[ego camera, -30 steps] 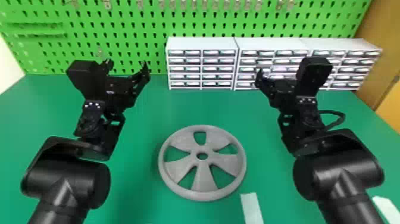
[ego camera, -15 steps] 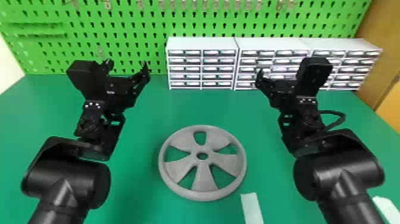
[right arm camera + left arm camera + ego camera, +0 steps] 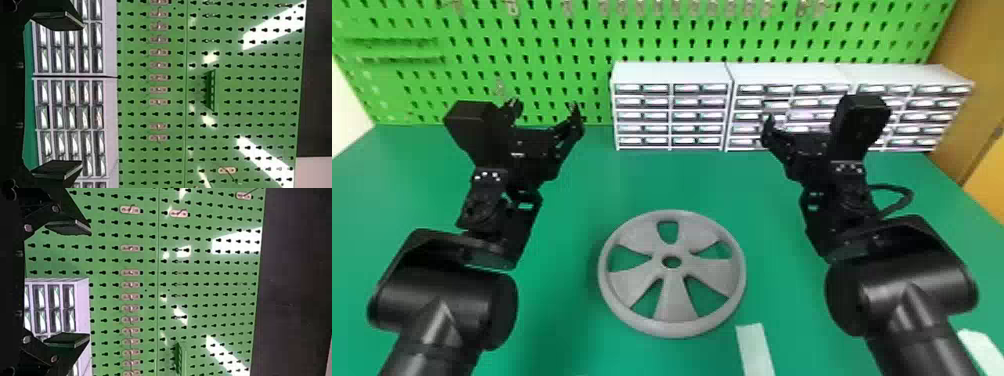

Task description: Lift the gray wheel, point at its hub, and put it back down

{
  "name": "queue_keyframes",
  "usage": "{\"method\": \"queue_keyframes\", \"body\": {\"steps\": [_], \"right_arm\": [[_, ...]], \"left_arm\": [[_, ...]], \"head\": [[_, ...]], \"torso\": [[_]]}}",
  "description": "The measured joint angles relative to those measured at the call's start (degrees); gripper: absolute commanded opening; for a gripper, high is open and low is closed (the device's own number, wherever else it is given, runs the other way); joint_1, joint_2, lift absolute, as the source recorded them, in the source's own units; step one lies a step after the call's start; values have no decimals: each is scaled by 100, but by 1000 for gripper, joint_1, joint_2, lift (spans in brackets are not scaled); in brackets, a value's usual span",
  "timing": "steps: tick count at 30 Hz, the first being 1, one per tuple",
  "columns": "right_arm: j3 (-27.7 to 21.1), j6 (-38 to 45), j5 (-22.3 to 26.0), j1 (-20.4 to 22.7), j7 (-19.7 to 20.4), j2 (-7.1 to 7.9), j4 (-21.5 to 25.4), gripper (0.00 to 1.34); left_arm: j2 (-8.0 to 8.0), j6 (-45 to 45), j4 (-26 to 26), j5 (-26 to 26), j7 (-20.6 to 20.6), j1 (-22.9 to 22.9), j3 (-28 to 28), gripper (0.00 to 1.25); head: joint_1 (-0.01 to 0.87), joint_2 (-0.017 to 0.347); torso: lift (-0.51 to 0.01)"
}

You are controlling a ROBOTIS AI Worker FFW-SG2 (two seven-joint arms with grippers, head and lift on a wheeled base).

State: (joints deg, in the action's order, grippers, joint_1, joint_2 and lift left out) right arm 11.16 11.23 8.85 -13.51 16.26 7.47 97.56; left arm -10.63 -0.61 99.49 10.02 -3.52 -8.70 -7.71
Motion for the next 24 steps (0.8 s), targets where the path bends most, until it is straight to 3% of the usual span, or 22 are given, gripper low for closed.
{"method": "queue_keyframes", "body": {"steps": [24], "right_arm": [[5,0,18,-17,0,-8,0,1266]], "left_arm": [[0,0,0,0,0,5,6,939]], "head": [[692,48]], "torso": [[-88]]}}
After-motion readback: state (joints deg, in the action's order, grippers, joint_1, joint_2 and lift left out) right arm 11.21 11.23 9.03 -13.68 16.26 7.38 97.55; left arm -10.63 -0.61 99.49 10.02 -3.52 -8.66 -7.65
